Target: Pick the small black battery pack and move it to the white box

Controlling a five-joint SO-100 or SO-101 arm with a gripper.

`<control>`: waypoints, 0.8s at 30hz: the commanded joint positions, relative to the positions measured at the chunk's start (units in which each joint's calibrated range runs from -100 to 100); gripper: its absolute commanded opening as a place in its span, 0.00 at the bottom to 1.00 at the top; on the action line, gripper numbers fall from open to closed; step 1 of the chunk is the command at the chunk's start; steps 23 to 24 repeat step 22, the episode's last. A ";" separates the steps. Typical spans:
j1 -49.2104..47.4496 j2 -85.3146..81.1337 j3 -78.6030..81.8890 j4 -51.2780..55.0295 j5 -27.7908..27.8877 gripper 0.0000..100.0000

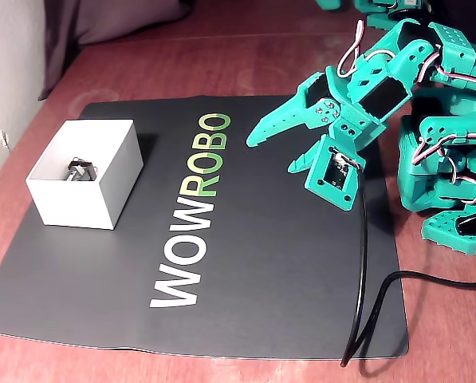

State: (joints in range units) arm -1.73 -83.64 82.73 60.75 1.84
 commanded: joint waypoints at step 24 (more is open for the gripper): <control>0.62 -11.71 6.66 11.82 0.42 0.04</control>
